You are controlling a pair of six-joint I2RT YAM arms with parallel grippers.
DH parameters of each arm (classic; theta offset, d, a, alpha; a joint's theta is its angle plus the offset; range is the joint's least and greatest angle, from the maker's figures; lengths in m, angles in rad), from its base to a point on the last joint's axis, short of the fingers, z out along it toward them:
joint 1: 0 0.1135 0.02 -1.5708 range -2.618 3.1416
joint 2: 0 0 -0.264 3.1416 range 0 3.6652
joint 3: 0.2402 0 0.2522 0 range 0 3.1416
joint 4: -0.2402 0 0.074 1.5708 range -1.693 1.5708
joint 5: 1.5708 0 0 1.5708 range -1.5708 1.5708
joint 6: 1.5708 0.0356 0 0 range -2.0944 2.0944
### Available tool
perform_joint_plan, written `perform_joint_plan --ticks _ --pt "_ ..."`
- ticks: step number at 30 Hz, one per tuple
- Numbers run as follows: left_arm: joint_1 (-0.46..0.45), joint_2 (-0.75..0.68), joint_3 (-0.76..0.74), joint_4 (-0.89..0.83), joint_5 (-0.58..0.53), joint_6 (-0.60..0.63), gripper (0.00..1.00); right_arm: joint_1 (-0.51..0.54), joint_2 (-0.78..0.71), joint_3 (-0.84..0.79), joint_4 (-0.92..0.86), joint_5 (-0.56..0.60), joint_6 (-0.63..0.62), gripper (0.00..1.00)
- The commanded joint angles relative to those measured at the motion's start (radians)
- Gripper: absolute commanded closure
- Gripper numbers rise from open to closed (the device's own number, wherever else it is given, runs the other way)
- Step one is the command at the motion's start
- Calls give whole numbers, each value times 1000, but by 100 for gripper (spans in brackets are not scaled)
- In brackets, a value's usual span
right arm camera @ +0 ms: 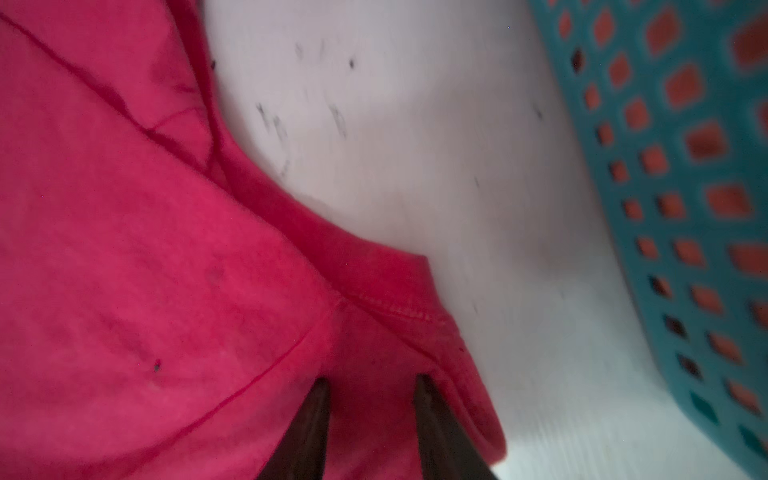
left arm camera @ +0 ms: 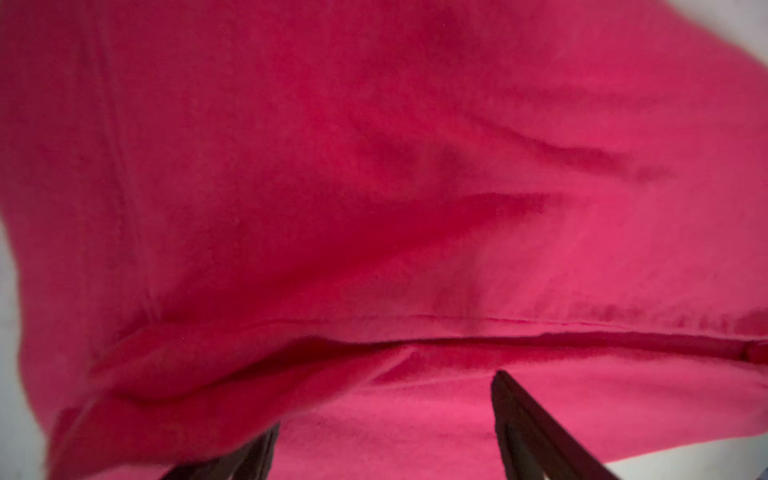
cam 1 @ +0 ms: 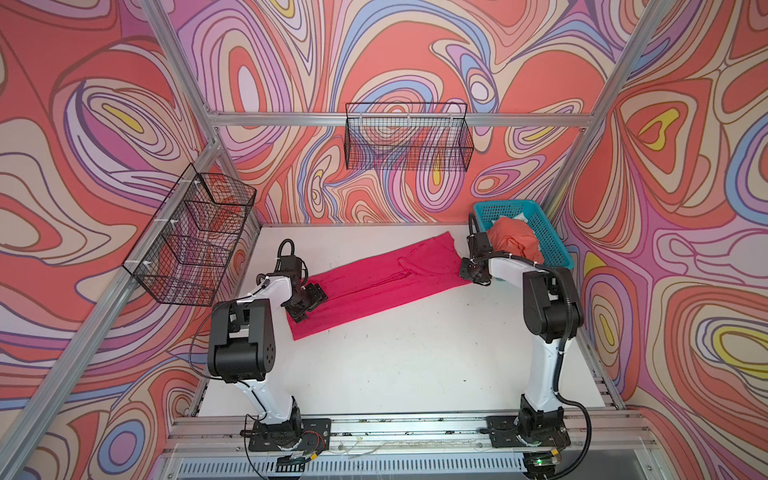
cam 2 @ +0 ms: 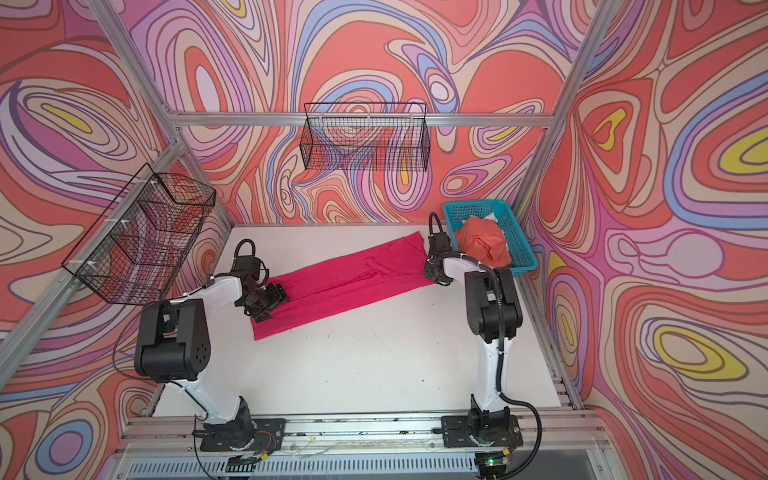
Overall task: Fold and stack the t-shirts
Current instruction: 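Rotate the strip with both grippers, left gripper pulling its end toward the robot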
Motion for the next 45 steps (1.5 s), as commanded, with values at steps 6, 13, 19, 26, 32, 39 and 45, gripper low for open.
perform_joint_plan --ticks 6,13,19,26,32,39,45 --pt "-78 -89 -65 -216 29 -67 16 26 75 219 -130 36 -59 60" --pt "-78 -141 174 -304 -13 20 15 133 -53 212 -152 20 -7 55" --pt "-77 32 282 -211 -24 93 16 218 -73 86 -35 -110 128 54" --pt "-75 217 310 -137 3 111 17 230 30 81 -11 -114 119 54" --pt "-78 230 216 -164 28 132 18 211 131 148 -81 -102 61 54" --pt "-181 154 39 -251 105 141 19 190 242 290 -133 -88 6 54" --pt "-328 109 -77 -261 213 131 20 186 376 508 -189 -107 -49 54"
